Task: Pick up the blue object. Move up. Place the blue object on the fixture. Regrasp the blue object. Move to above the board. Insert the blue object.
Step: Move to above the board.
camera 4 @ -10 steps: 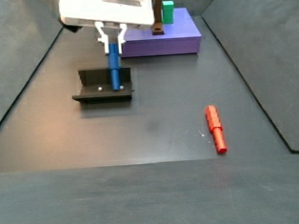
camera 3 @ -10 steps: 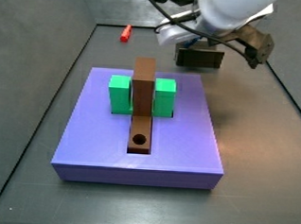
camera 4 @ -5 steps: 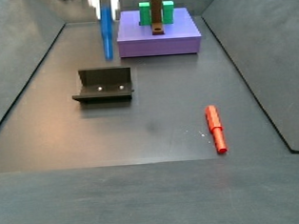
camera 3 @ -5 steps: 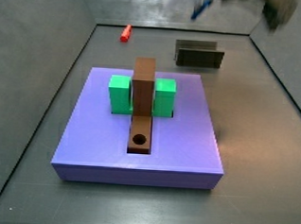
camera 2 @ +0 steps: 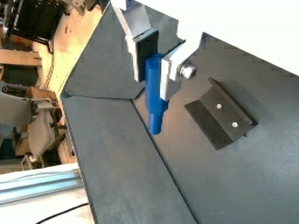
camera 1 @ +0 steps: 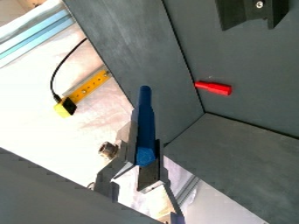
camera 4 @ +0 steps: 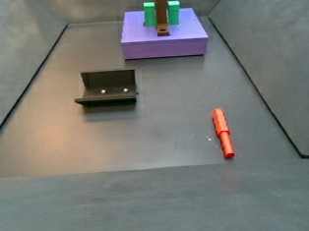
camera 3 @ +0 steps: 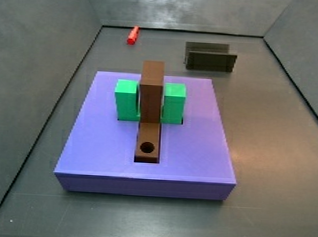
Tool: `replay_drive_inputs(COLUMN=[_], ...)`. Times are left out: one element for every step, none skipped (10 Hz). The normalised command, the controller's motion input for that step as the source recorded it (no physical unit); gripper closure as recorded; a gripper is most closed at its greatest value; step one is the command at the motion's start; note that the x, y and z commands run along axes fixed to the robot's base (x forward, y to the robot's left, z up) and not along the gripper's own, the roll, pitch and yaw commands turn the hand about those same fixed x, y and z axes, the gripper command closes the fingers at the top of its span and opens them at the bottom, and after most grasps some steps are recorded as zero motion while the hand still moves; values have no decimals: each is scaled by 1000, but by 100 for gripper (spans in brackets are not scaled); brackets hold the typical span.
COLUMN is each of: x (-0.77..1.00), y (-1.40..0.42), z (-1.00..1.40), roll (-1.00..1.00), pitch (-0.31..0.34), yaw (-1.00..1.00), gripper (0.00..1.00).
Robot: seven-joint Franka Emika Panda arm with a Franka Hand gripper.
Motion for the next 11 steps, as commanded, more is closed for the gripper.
replay_drive_inputs(x=[-798,-827,-880,-916,-916,-506,-332,-154,-130,-102,-75], y=[-1400,-1400,-1400,-1400,-1400,-721,-466,-197,-120,-52,0], z=[237,239,251,233,239,117,73,39,30,10,13], roll=[-1000,-1000,-1000,-1000,-1000,-1000,-1000,-1000,-1000,-1000,-896], pitch=[38,36,39,77,98,137,152,174,182,179,152], yaw=[-461,-455,-454,-456,-455,-449,-438,-404,-393,-371,-297], gripper=[100,100,100,100,100,100,100,100,100,100,100])
